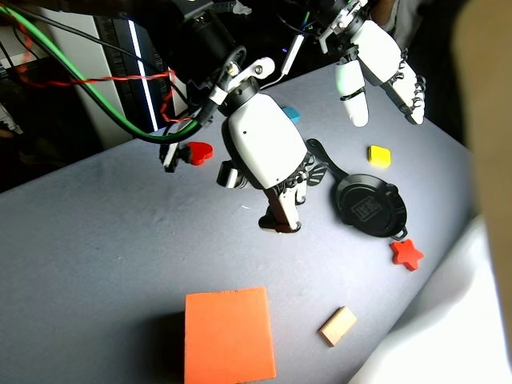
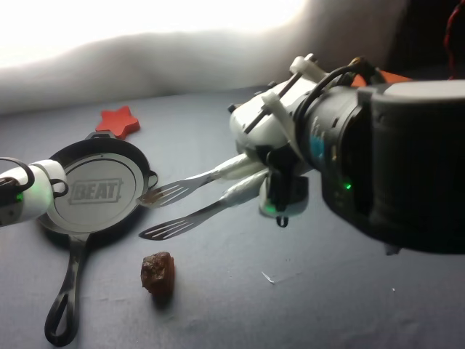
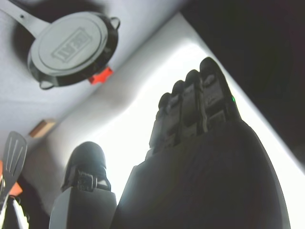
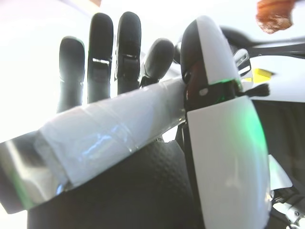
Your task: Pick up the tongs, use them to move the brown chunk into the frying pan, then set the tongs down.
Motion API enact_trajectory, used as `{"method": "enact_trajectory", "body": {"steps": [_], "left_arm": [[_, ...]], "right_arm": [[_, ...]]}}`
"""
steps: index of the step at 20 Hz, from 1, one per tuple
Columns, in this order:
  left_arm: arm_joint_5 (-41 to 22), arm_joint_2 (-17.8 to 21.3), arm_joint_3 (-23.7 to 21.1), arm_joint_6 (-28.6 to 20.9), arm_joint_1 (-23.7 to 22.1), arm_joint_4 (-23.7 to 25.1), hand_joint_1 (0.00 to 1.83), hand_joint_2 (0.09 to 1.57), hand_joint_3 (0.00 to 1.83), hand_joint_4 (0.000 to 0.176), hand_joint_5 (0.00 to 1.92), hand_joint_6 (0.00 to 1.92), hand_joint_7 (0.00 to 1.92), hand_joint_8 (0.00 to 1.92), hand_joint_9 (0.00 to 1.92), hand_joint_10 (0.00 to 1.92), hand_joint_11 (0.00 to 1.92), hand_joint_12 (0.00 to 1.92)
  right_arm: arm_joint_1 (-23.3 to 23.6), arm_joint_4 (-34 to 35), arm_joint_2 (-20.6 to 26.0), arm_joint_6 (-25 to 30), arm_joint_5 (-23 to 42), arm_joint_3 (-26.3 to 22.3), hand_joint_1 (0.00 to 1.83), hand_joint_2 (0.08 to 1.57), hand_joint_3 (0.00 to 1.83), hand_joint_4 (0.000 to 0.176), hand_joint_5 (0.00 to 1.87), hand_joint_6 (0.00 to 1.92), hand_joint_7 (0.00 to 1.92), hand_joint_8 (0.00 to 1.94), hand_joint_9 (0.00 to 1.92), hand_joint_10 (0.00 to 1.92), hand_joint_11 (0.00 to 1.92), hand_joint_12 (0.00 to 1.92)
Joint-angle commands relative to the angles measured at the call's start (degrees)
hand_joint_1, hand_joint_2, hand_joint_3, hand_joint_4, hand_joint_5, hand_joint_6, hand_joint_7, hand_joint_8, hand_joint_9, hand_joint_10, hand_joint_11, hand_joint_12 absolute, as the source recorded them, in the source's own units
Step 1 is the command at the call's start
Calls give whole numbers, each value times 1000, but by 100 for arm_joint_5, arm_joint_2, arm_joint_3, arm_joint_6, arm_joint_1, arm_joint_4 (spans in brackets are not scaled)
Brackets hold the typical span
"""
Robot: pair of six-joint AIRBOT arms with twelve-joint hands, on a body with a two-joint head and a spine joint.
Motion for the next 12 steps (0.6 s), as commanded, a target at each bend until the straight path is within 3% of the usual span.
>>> {"method": "enact_trajectory", "body": {"steps": [1,7,8,9,12], "left_arm": [[-406,43,-29,-2,-43,487,0,1246,0,0,32,1,39,1,37,2,0,180],[-448,38,-58,105,-58,467,0,1258,1,0,29,3,31,3,34,3,0,156],[-448,38,-69,130,-61,467,0,1256,0,0,35,3,43,4,45,5,0,195],[-448,37,-76,130,-61,467,0,1256,0,0,20,2,33,2,31,4,0,156],[-448,37,-74,151,-61,467,0,1256,0,0,31,6,50,5,38,4,0,153]], "right_arm": [[30,-437,-18,47,59,-32,1060,1276,0,0,679,1421,920,7,633,735,293,1645],[-60,-436,-225,469,-3,-33,1061,1275,1,0,678,1423,900,1,625,729,269,1645],[-68,-436,-257,491,-14,-32,1050,1228,0,0,591,893,885,5,621,711,260,1627],[-74,-439,-280,524,-14,-31,1039,1222,0,0,635,628,881,4,627,692,256,1614],[-164,-494,-349,612,-23,-30,1027,1201,0,0,746,373,898,5,680,627,302,1577]]}}
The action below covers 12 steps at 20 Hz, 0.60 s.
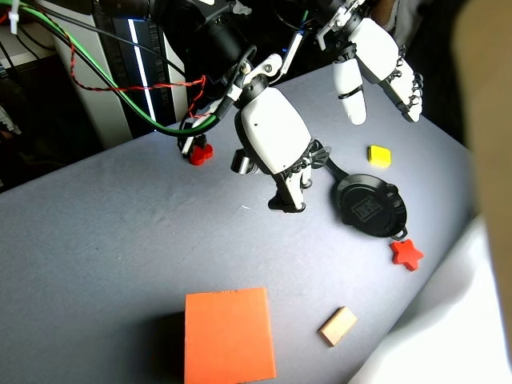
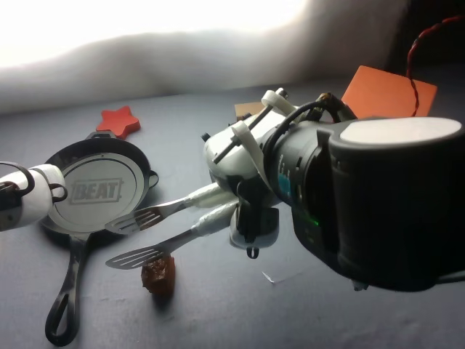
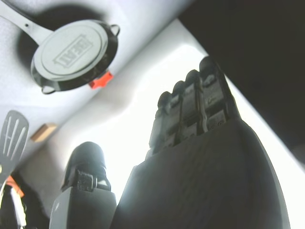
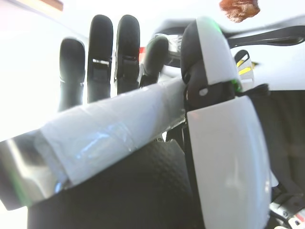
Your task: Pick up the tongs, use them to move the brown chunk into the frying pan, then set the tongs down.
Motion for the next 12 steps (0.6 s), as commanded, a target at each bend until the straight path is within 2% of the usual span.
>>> {"method": "enact_trajectory", "body": {"steps": [1,5,12], "left_arm": [[-360,37,-8,18,-44,488,0,1255,0,0,19,3,37,5,21,3,0,112],[-360,35,-20,31,-44,478,0,1255,1,0,0,0,10,1,7,1,0,58],[-360,33,-30,44,-41,440,0,1259,3,0,21,4,52,4,48,7,0,176]], "right_arm": [[10,-467,-7,19,59,-17,1023,1204,0,0,755,332,892,2,683,605,312,1557],[-75,-712,-28,228,123,21,1029,1202,0,0,746,286,884,4,677,597,291,1572],[-280,-871,-83,253,248,116,997,1224,7,0,703,269,862,1,634,623,261,1586]]}}
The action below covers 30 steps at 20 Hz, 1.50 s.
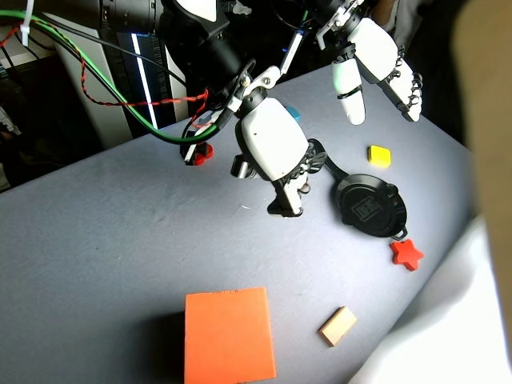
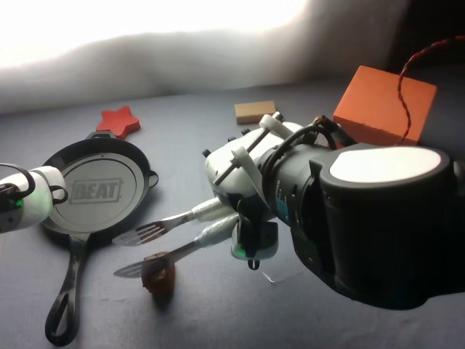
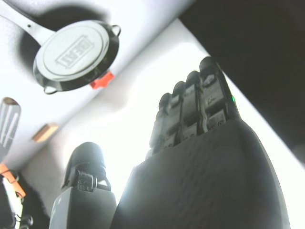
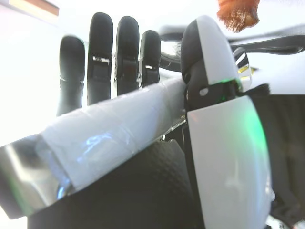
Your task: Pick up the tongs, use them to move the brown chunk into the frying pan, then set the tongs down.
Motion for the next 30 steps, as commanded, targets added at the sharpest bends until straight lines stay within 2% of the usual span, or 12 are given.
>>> {"method": "enact_trajectory", "body": {"steps": [1,6,11,16,24,26,30], "left_arm": [[-350,33,-16,23,-42,482,0,1266,4,0,17,2,48,2,45,4,0,154],[-294,30,5,23,-46,484,0,1252,0,0,0,0,18,0,18,0,0,93],[-292,29,-6,23,-49,485,0,1253,0,0,14,4,34,3,36,4,0,167],[-290,25,-11,23,-55,485,0,1256,0,0,0,0,20,1,17,2,0,90],[-261,25,-6,37,-55,487,0,1269,3,0,9,3,31,2,20,0,0,111],[-258,25,-3,38,-55,489,0,1277,3,0,0,0,13,1,2,1,0,42],[-257,25,2,49,-55,512,0,1274,0,0,5,2,30,4,19,3,0,89]], "right_arm": [[26,-513,8,48,90,3,994,1222,5,0,702,269,867,3,633,623,261,1584],[-29,-570,-17,191,123,3,999,1212,1,0,663,283,882,6,649,591,292,1513],[-138,-678,-8,225,133,5,1019,1202,0,0,634,290,886,6,654,582,278,1499],[-241,-763,-7,236,155,62,981,1202,0,0,627,311,893,7,674,545,295,1456],[-382,-887,-13,259,234,162,991,1205,0,0,617,311,882,3,688,513,302,1459],[-413,-887,-17,281,264,223,1002,1205,0,0,613,309,879,1,687,512,299,1460],[-518,-894,-44,288,312,324,993,1210,2,0,616,308,877,0,681,509,287,1461]]}}
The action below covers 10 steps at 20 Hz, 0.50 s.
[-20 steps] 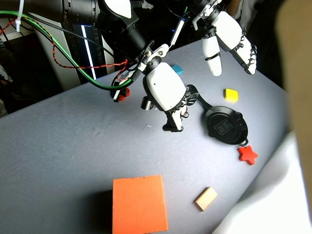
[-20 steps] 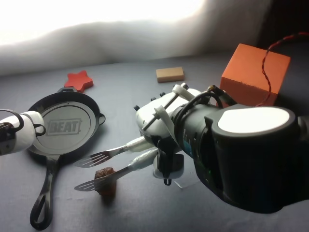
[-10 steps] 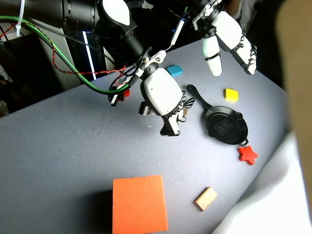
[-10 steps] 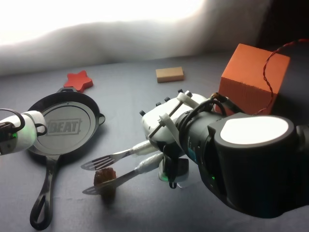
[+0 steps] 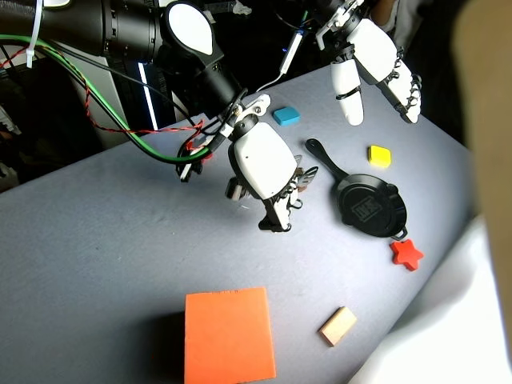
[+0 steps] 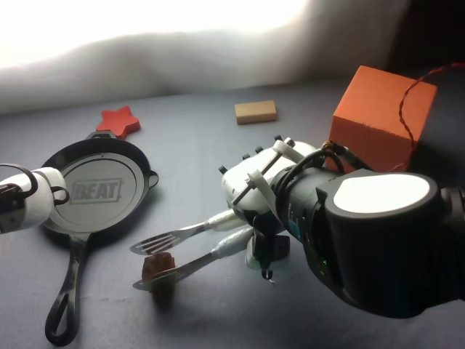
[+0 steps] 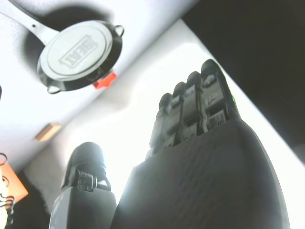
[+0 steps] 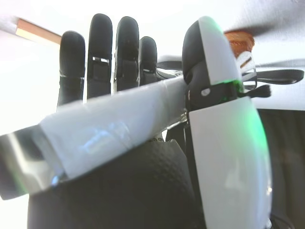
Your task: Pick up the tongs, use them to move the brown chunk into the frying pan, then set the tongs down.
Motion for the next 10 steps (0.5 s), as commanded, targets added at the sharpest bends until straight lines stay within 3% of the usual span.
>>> {"method": "enact_trajectory", "body": {"steps": [1,7,10], "left_arm": [[-325,24,2,27,-37,524,0,1274,0,0,6,2,33,6,22,4,0,89],[-291,24,16,31,-38,558,0,1275,0,0,14,4,48,4,33,6,0,117],[-291,23,17,36,-40,568,0,1271,0,0,0,0,22,0,14,0,0,96]], "right_arm": [[25,-453,4,19,42,-1,990,1207,0,0,624,309,883,3,687,509,294,1464],[-78,-465,-40,1,62,-2,1010,1196,0,0,636,315,888,4,692,518,290,1490],[-77,-465,-38,-51,62,-7,994,1225,6,0,729,357,899,7,676,590,281,1546]]}}
